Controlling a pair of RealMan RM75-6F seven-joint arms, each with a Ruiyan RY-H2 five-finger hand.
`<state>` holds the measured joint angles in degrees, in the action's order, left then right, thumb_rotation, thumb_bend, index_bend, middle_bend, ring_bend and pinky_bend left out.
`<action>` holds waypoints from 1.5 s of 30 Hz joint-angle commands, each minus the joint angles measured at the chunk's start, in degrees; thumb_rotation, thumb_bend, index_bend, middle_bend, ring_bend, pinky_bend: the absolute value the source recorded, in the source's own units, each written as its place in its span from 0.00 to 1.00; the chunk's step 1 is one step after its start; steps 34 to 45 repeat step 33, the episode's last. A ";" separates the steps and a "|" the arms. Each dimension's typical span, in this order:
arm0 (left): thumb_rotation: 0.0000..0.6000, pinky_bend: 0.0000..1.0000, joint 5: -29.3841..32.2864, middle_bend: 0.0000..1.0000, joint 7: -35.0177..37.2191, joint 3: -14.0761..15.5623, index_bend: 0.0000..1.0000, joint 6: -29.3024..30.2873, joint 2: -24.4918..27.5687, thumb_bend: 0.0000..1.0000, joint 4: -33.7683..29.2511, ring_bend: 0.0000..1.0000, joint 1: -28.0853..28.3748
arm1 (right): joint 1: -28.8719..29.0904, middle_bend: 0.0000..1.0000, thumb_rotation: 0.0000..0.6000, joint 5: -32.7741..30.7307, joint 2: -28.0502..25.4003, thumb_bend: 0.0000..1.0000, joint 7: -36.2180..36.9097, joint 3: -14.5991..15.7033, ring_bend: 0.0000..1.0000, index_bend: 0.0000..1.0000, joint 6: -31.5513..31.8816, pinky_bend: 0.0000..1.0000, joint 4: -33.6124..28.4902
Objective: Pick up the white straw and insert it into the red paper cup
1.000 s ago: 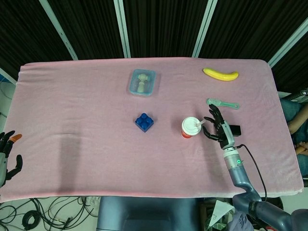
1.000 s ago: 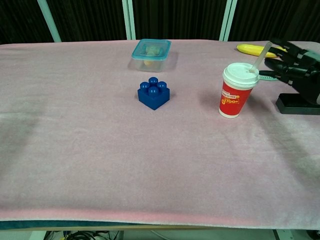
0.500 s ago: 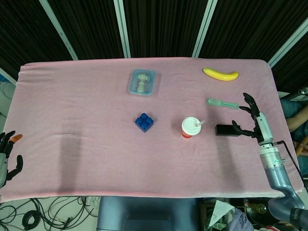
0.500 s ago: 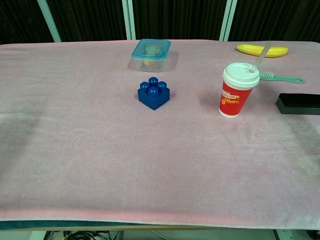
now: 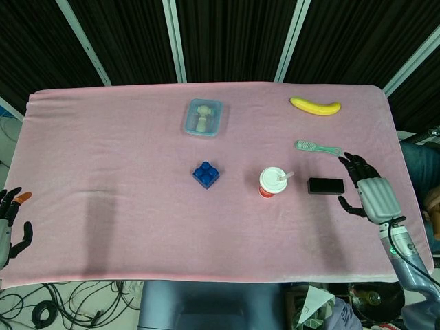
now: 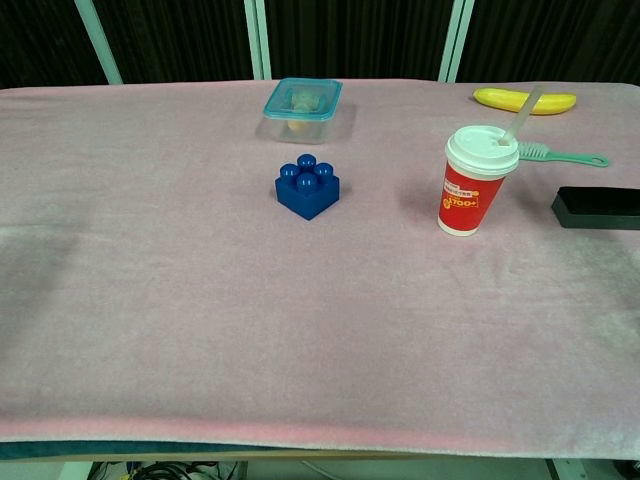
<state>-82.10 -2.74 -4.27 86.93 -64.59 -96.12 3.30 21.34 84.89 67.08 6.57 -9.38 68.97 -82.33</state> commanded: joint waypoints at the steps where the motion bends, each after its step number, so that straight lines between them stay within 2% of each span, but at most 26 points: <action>1: 1.00 0.00 0.01 0.09 -0.02 -0.01 0.19 -0.04 0.03 0.58 -0.04 0.02 0.02 | -2.58 0.00 1.00 -1.17 -1.59 0.29 -11.59 2.55 0.00 0.00 2.08 0.15 -3.02; 7: 1.00 0.00 0.12 0.09 -0.15 -0.09 0.19 -0.11 -0.04 0.58 0.00 0.02 0.08 | -6.21 0.00 1.00 -2.65 -2.08 0.29 -16.96 3.99 0.00 0.00 6.04 0.15 -4.74; 13: 1.00 0.00 0.08 0.09 -0.24 -0.14 0.19 0.06 -0.13 0.58 0.02 0.02 0.05 | -10.01 0.00 1.00 -0.57 -1.57 0.29 -17.33 5.17 0.00 0.00 12.77 0.15 -7.14; 21: 1.00 0.00 -0.39 0.09 -0.07 0.02 0.19 0.32 -0.14 0.58 0.08 0.02 -0.06 | -13.63 0.00 1.00 1.74 1.29 0.29 -17.88 7.24 0.00 0.00 17.74 0.15 -6.74; 29: 1.00 0.00 -0.94 0.09 -0.26 0.53 0.19 0.30 -0.11 0.58 0.11 0.02 -0.22 | -14.50 0.00 1.00 3.12 3.75 0.29 -16.78 7.45 0.00 0.00 19.14 0.15 -3.36; 45: 1.00 0.00 -1.08 0.09 -0.71 0.79 0.19 0.15 -0.15 0.58 0.01 0.02 -0.25 | -14.40 0.00 1.00 2.69 3.91 0.29 -16.15 7.24 0.00 0.00 18.39 0.15 -2.76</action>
